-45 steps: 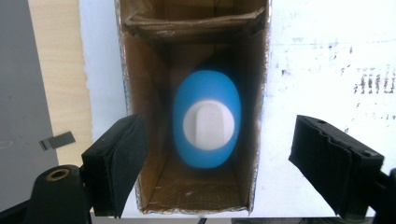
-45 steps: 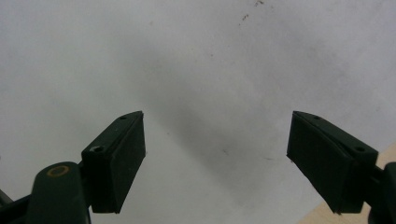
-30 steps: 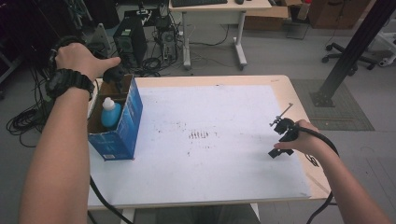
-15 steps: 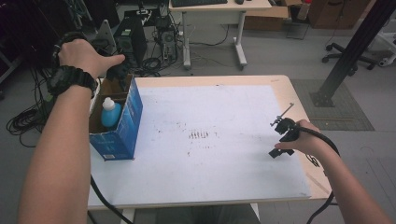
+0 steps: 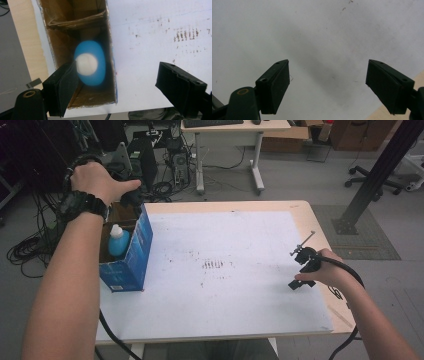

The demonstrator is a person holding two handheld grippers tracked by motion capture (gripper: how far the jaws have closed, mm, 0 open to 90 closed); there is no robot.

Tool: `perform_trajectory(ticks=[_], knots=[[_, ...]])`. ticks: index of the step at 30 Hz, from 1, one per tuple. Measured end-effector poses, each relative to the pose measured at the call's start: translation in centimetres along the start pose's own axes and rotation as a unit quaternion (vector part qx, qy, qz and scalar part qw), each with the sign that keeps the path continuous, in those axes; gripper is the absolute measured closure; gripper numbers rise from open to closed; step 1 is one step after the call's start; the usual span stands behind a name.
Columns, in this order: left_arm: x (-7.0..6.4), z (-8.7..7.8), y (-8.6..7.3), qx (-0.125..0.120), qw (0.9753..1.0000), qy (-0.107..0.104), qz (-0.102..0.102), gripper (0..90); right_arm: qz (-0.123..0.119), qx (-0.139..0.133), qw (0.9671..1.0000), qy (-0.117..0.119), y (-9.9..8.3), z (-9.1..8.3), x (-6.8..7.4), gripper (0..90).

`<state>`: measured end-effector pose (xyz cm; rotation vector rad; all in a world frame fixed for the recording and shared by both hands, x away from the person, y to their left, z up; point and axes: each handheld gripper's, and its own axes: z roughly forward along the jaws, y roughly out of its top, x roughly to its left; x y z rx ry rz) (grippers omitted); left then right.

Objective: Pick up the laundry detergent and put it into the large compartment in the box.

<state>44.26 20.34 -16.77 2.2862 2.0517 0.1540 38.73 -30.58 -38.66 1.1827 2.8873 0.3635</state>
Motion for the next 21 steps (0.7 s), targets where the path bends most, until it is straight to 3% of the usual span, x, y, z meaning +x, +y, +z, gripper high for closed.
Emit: perform_trajectory(ticks=[21], knots=[[-3.5, 0.6, 0.9, 0.005, 0.9987, -0.001, 0.051, 17.4, 0.003, -0.001, 1.0000, -0.001, -0.5, -0.1, -0.2, 19.4]])
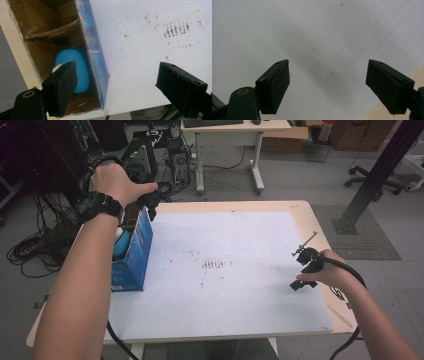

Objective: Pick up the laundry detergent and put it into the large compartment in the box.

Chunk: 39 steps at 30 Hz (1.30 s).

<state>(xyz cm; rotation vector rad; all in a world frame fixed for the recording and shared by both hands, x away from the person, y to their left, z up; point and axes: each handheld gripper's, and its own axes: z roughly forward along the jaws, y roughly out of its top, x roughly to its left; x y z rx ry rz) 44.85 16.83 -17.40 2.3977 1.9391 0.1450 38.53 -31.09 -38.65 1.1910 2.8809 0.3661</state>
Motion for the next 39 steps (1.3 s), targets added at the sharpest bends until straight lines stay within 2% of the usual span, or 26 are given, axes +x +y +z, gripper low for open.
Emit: perform_trajectory(ticks=[18, 39], knots=[[-2.9, 0.7, 0.9, 0.000, 0.9991, -0.006, 0.043, 17.2, 0.000, -0.001, 1.0000, 0.001, -0.1, 0.1, 0.0, 19.3], [-5.5, 2.0, 1.8, 0.005, 0.9970, -0.016, 0.075, 16.9, 0.002, -0.001, 1.0000, 0.002, -0.3, 0.2, -0.1, 19.3]])
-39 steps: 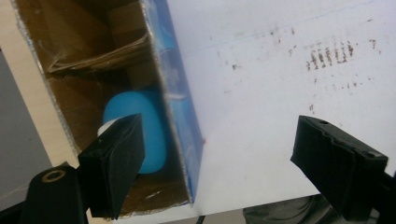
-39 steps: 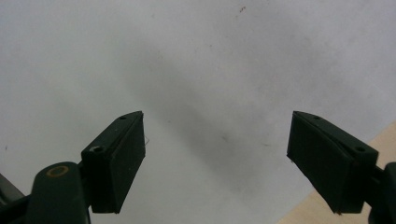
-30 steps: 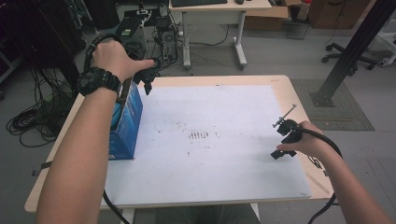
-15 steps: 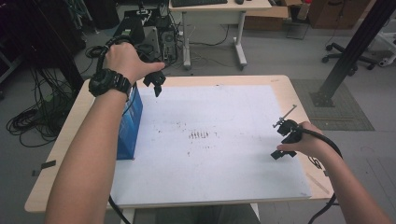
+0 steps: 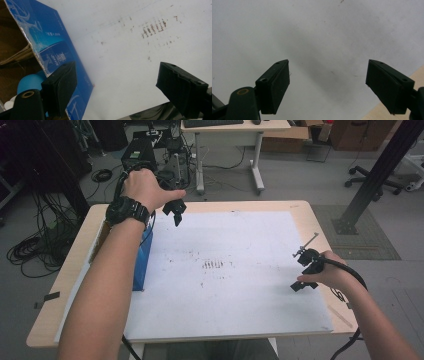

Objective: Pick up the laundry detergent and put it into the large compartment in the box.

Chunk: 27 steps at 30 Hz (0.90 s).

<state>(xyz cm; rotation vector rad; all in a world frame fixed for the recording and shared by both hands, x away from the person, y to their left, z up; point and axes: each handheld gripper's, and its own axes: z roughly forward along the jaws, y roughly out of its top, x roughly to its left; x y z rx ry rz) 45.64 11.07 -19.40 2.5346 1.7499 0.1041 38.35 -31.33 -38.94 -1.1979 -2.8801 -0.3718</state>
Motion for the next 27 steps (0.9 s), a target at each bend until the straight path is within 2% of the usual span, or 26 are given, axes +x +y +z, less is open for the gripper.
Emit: perform_trajectory(ticks=[27], knots=[[-2.5, 2.1, 1.1, 0.004, 0.9995, -0.010, 0.031, 16.7, 0.001, 0.001, 1.0000, 0.000, -0.1, -0.1, -0.1, 19.3]])
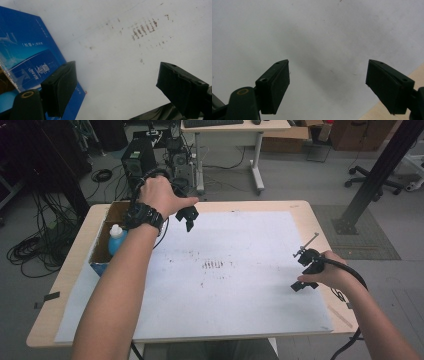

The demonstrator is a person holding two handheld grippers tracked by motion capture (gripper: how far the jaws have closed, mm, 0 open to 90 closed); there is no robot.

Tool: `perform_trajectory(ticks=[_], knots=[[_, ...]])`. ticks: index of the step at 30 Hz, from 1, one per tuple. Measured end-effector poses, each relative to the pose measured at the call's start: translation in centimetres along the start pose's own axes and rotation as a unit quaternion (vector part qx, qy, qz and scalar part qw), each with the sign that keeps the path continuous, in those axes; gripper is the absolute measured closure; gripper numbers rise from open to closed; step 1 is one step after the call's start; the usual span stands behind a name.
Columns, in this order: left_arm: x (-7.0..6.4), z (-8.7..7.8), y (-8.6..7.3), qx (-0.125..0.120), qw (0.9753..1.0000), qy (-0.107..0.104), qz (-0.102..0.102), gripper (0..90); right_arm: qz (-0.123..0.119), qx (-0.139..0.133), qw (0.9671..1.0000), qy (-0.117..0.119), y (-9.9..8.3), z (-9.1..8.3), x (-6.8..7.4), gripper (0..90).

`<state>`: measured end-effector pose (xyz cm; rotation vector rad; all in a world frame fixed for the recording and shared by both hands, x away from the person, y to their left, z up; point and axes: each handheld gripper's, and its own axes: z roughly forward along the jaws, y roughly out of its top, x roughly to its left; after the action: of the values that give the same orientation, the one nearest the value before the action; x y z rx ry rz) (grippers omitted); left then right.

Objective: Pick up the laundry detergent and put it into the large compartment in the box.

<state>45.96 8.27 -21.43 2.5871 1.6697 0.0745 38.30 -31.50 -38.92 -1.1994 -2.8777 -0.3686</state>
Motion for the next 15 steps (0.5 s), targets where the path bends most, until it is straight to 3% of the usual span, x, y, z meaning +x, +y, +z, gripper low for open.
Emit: perform_trajectory(ticks=[15], knots=[[-1.7, 1.6, 0.8, -0.001, 0.9998, -0.009, 0.016, 16.6, 0.000, 0.000, 1.0000, 0.001, -0.1, 0.2, 0.0, 19.3]])
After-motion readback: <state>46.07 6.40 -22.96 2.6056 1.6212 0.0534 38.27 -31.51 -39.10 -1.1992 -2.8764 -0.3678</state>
